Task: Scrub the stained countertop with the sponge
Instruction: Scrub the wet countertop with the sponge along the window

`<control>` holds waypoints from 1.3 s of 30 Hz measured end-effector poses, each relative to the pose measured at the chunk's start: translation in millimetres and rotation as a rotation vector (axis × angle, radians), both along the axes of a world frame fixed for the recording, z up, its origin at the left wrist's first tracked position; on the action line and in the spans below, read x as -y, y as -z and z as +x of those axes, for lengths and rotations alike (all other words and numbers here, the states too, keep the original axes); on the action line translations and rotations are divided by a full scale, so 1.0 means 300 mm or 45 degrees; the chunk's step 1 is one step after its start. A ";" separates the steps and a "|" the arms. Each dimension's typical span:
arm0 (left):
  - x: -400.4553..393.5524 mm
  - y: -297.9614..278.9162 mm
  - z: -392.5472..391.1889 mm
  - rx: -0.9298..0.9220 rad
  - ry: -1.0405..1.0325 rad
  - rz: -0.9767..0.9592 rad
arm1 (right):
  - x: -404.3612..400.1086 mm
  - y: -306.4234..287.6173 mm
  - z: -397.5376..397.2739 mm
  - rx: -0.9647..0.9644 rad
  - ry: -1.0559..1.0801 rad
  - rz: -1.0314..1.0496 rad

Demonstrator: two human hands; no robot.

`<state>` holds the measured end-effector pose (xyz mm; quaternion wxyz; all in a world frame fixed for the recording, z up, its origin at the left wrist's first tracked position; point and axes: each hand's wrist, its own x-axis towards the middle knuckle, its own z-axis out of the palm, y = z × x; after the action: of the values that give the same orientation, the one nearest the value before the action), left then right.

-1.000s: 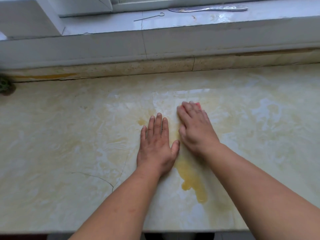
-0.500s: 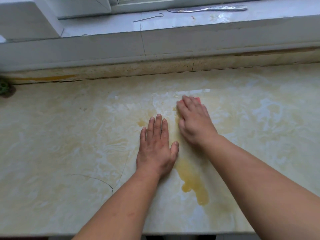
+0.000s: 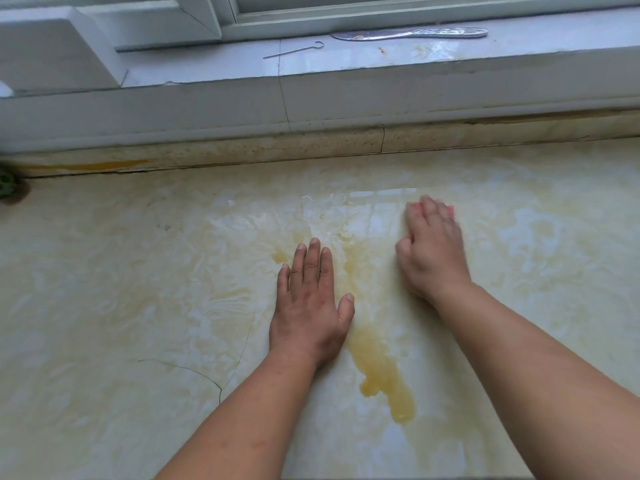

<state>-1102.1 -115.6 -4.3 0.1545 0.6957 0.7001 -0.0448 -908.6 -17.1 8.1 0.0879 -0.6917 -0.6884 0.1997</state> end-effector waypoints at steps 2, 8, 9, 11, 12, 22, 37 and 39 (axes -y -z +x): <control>-0.001 -0.002 0.001 -0.001 -0.002 0.000 | -0.008 -0.015 -0.100 -0.007 -0.195 -0.058; -0.004 -0.006 0.001 -0.006 -0.003 -0.005 | 0.033 -0.031 -0.123 -0.018 -0.554 -0.077; -0.004 -0.006 0.001 -0.005 -0.002 -0.009 | 0.038 -0.030 -0.077 -0.010 -0.515 -0.068; -0.005 -0.005 0.001 0.007 -0.001 -0.017 | 0.070 -0.023 0.028 0.002 -0.377 -0.049; -0.004 -0.005 0.000 0.008 0.001 -0.021 | 0.097 -0.016 0.081 0.012 -0.309 -0.034; -0.002 -0.012 -0.003 0.002 0.007 -0.041 | 0.448 0.019 0.128 -0.054 -0.256 0.025; -0.004 -0.013 -0.003 0.039 -0.003 -0.024 | 0.803 0.018 0.064 -0.006 -0.759 0.130; -0.005 -0.014 -0.004 0.044 -0.003 -0.021 | 0.746 0.013 -0.023 0.047 -0.671 0.098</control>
<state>-1103.4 -114.1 -0.2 0.1725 0.6943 0.6976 -0.0384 -915.5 -241.0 4.3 0.0465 -0.4882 -0.8534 0.1765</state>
